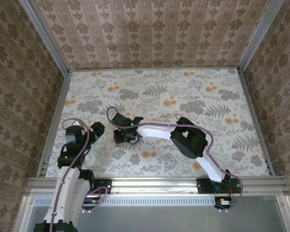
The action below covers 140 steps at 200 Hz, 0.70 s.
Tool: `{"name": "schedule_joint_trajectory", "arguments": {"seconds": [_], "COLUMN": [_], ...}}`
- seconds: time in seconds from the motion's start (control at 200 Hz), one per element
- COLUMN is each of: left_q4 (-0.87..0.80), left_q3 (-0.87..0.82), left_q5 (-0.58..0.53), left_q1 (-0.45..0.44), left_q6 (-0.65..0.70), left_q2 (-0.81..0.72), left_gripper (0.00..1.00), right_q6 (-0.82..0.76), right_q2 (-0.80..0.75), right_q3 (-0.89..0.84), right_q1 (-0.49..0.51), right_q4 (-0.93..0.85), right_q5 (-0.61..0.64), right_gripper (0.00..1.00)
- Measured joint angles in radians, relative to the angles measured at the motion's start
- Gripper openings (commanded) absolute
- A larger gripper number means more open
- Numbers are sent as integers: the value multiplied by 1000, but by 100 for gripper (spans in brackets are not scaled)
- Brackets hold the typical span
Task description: Unlock with the key
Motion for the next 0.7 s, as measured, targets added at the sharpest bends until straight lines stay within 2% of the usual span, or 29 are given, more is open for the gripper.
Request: {"name": "schedule_joint_trajectory", "arguments": {"seconds": [0.365,0.7], "left_q4": [2,7], "left_q3": [-4,-9], "left_q5": [4,8], "left_q1": [0,0], "left_q6": [0,-1], "left_q2": [0,0], "left_gripper": [86,86], "right_q6": [-23,-22], "right_q2": [-40,-66], "right_q3": [-33,-51], "right_q1": [0,-6], "right_q4": [-2,3], "right_q5": [31,57], "right_gripper": [20,24]}}
